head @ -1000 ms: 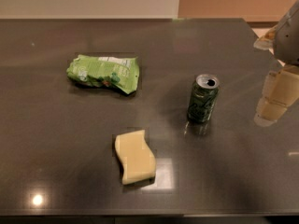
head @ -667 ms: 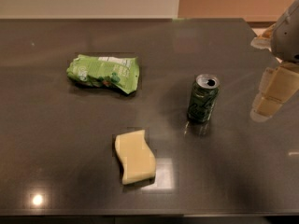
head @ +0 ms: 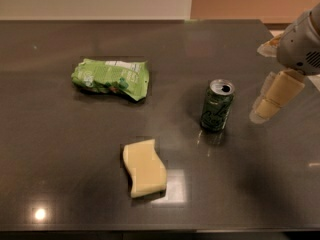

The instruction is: Move green can near green rice chip bag

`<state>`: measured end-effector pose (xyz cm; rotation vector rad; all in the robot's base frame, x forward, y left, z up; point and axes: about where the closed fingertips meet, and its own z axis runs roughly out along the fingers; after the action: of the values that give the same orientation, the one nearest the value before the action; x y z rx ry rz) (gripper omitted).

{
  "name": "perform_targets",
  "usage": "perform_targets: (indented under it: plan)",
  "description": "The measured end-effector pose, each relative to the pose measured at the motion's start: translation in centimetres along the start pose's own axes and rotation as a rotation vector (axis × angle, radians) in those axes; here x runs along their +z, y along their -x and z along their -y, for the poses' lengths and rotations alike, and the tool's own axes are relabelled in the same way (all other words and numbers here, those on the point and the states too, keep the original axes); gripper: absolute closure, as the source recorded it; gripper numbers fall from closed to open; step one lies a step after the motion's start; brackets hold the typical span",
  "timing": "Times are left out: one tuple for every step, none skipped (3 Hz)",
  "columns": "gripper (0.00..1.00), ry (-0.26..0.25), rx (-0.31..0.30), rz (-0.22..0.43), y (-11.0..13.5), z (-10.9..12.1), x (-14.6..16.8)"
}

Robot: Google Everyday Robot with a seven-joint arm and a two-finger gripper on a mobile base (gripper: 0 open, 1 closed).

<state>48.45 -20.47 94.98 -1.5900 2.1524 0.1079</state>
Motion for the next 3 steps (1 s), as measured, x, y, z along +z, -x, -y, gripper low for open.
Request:
perform_targets:
  plan:
    - [0.00,0.013,0.012,0.061,0.8,0.1,2.1]
    - [0.00,0.033,0.021,0.106,1.4,0.0,4.0]
    - [0.00,0.054,0.030,0.140,1.8,-0.1,5.5]
